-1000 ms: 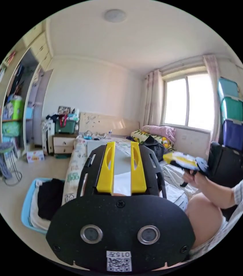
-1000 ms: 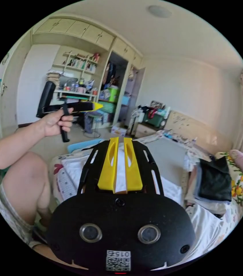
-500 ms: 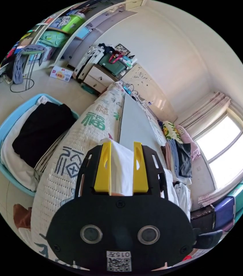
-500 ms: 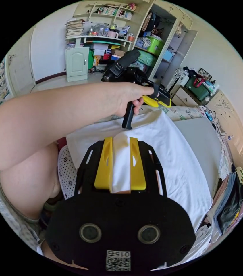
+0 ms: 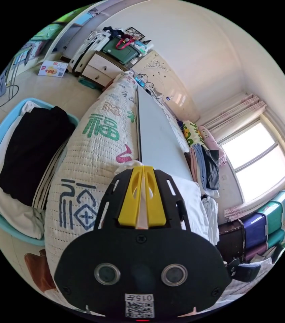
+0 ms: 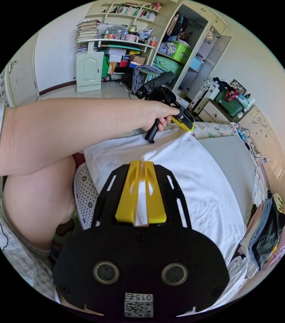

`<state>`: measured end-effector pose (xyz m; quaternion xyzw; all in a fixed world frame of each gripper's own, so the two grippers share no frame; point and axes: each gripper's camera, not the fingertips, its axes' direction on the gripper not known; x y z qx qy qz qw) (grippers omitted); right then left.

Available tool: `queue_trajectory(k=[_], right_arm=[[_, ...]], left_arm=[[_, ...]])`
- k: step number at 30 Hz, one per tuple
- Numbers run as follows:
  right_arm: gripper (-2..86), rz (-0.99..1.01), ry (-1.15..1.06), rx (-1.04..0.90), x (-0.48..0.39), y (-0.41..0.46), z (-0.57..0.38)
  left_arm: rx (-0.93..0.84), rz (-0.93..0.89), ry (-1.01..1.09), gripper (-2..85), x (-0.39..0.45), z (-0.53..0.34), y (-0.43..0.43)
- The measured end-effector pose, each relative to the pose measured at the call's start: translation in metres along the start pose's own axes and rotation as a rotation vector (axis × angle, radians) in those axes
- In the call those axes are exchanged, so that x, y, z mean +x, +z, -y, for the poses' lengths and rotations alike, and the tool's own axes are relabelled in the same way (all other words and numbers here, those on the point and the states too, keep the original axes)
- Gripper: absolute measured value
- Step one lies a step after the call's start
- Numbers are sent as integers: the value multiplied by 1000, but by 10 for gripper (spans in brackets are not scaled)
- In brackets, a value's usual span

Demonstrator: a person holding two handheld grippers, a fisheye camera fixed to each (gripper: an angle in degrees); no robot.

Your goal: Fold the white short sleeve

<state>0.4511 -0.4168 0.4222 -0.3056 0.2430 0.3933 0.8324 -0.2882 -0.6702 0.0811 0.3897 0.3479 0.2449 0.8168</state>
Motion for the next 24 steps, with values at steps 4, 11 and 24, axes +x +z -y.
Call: queue_trajectory(k=[4, 11, 24], right_arm=[[7, 25, -15, 13, 16, -12, 6], [9, 69, -11, -12, 37, 4, 8], [65, 294, 67, -9, 116, 22, 3]], left_arm=[[61, 55, 63, -8, 9, 3, -9], [70, 125, 105, -8, 18, 0, -6], [-131, 442, 236, 47, 38, -15, 66]])
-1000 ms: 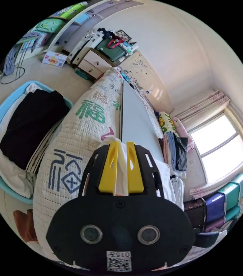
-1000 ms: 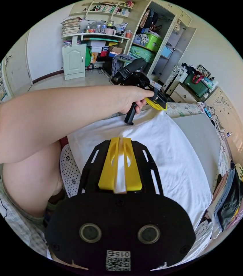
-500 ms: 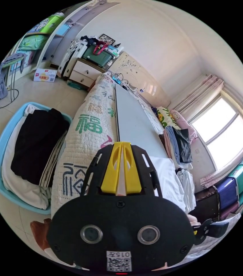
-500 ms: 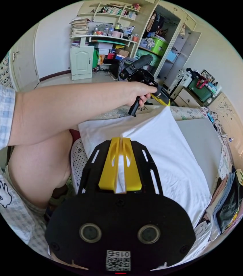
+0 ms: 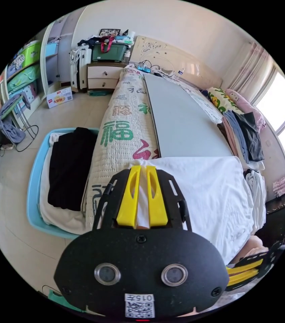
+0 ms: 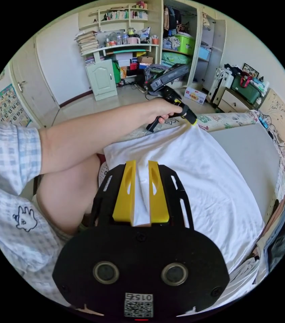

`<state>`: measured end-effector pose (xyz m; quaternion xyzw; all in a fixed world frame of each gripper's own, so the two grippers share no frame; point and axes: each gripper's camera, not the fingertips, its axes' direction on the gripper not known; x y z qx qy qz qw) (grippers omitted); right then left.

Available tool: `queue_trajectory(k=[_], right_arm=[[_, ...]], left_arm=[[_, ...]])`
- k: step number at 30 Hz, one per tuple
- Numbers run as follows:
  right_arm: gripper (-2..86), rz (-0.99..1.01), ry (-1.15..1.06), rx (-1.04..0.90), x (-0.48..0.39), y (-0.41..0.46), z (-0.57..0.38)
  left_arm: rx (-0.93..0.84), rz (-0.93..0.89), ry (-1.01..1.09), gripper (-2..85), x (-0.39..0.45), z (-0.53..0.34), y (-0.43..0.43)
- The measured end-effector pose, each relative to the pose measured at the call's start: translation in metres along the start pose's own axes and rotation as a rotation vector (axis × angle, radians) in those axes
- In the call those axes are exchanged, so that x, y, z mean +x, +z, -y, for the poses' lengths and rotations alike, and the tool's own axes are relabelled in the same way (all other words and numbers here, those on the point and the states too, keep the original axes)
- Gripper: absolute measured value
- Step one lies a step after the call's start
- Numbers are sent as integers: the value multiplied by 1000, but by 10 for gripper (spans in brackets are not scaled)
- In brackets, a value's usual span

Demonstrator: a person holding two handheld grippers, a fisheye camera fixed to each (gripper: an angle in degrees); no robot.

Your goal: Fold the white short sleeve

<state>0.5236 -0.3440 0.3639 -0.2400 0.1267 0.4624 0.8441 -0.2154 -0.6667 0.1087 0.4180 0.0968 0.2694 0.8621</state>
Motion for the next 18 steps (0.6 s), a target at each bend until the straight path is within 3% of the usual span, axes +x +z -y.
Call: queue_trajectory(k=[5, 8, 10, 12, 15, 18], right_arm=[[67, 18, -35, 89, 49, -62, -38], [69, 2, -52, 49, 74, -68, -63], [78, -40, -97, -84, 84, -45, -80], [83, -27, -155, -163, 86, -21, -94], [90, 59, -199, -265, 88, 25, -104], [99, 50, -227, -388, 82, 75, -101]], left_arm=[[97, -15, 80, 74, 22, -20, -47], [98, -247, 372, 73, 63, -52, -79], [57, -486, 622, 68, 98, -77, -92], [2, -592, 780, 67, 122, -98, -90], [-151, -566, 984, 68, 154, -141, -71], [-285, -505, 1028, 70, 166, -166, -41]])
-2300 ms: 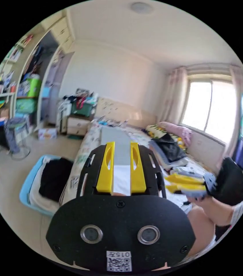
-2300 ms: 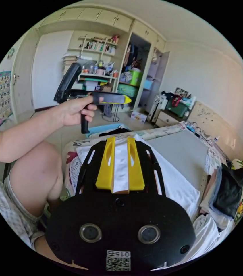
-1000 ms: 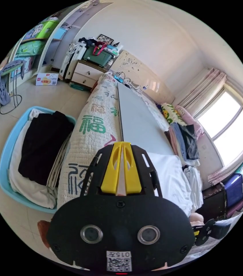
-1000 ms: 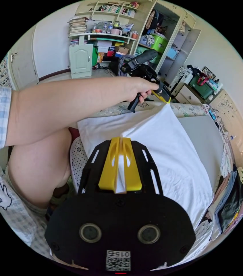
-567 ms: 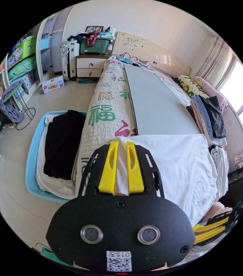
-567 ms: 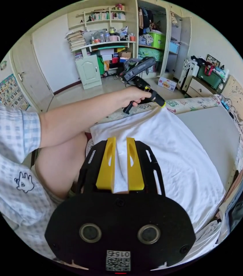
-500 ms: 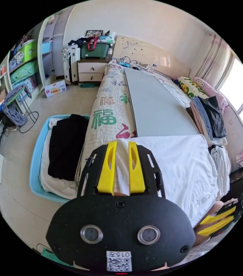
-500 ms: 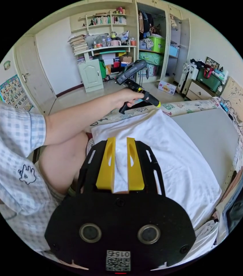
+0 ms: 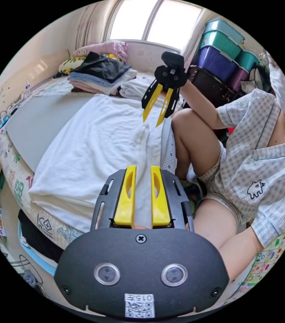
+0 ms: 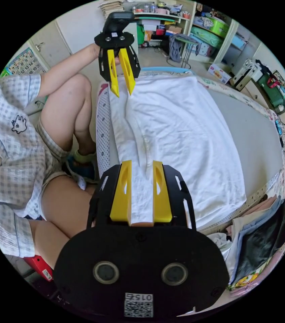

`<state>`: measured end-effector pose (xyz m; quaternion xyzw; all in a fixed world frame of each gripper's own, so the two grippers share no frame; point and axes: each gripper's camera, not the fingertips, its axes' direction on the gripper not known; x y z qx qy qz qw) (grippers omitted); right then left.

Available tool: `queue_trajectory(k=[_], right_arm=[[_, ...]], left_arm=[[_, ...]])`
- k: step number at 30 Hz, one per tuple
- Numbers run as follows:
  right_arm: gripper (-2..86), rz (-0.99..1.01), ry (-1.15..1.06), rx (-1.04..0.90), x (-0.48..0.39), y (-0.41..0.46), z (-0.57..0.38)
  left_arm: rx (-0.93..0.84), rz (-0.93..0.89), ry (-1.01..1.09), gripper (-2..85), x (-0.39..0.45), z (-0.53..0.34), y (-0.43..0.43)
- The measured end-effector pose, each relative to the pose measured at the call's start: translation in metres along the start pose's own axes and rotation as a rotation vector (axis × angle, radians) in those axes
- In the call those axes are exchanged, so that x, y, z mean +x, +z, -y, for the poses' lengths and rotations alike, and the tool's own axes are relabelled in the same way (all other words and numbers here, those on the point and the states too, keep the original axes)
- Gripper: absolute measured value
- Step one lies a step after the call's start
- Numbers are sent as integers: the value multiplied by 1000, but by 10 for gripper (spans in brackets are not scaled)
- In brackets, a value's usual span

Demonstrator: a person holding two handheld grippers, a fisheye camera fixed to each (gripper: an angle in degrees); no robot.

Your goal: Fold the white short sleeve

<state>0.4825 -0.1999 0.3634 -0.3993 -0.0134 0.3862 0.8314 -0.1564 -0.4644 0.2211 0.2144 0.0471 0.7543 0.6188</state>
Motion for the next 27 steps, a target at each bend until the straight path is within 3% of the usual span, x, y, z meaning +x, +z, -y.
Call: queue_trajectory(k=[4, 9, 21, 24, 27], right_arm=[[90, -18, -31, -151, -12, 64, 30], [44, -30, 15, -155, -15, 106, 42], [43, 8, 17, -193, -52, 230, 11], [50, 43, 36, -165, -58, 257, -7], [45, 83, 69, -12, -67, 257, -53]], left_arm=[[-47, -61, -7, 73, -2, 0, 34], [-113, -35, 9, 60, -4, 5, 67], [-139, -24, 47, 8, 3, -10, 92], [-211, -24, 44, 10, 4, -8, 110], [-278, -8, 65, 14, 15, -3, 111]])
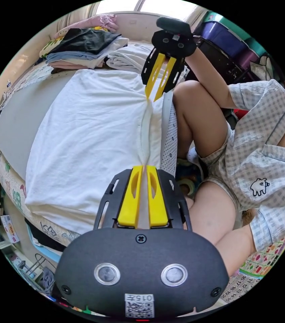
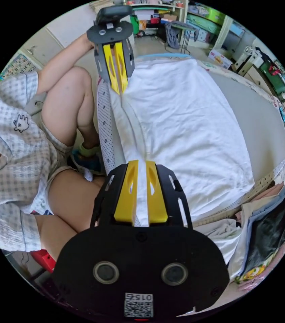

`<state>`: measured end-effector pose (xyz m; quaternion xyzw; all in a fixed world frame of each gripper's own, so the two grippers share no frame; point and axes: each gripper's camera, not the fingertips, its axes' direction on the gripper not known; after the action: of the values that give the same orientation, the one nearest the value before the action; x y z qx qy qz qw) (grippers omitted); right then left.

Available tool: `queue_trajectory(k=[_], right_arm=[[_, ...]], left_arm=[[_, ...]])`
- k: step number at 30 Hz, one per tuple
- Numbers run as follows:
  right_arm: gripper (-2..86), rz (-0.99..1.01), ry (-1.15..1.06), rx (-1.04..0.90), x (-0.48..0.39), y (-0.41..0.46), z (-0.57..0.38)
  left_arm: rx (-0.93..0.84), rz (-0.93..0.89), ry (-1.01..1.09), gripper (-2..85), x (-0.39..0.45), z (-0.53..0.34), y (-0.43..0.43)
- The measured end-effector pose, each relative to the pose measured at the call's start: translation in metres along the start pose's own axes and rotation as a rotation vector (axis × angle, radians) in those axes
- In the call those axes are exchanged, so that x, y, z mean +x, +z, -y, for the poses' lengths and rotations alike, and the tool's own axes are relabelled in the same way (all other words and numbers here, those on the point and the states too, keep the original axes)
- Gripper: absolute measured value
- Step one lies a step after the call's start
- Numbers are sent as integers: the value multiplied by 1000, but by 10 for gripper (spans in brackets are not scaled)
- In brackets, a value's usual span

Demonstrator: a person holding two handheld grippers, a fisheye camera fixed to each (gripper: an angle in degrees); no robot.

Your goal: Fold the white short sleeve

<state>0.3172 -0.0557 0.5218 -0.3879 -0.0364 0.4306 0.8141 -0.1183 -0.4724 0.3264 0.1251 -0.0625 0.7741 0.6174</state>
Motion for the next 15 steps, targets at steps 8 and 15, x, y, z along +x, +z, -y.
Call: queue_trajectory(k=[8, 15], right_arm=[[59, 65, 708, 589, 78, 19, -222], [61, 43, 957, 664, 84, 116, -348]], left_arm=[[326, 118, 43, 49, 29, 27, -43], [461, 57, -56, 80, -4, 128, 5]])
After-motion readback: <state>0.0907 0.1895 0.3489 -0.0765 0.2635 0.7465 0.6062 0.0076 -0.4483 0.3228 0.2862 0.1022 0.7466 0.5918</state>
